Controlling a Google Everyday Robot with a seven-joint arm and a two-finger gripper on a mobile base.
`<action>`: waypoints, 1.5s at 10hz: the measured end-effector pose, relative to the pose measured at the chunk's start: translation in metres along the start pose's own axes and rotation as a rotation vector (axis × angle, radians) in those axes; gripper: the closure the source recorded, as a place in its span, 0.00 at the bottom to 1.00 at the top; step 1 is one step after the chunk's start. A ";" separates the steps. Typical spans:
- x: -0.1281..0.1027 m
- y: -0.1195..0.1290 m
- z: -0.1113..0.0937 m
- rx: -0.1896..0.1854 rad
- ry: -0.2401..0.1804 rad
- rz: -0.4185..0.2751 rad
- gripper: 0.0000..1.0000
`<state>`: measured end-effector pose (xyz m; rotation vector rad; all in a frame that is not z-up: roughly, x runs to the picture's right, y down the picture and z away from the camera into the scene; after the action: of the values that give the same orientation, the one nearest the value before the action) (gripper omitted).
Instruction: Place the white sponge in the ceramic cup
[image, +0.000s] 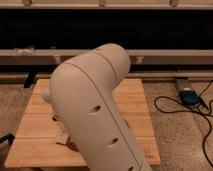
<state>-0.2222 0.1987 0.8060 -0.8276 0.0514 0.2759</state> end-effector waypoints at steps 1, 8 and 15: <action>0.003 0.000 -0.003 -0.001 -0.008 0.006 1.00; 0.011 -0.009 -0.055 0.045 -0.088 0.016 1.00; 0.006 -0.088 -0.158 0.235 -0.169 -0.051 1.00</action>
<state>-0.1835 0.0283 0.7613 -0.5693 -0.0943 0.2848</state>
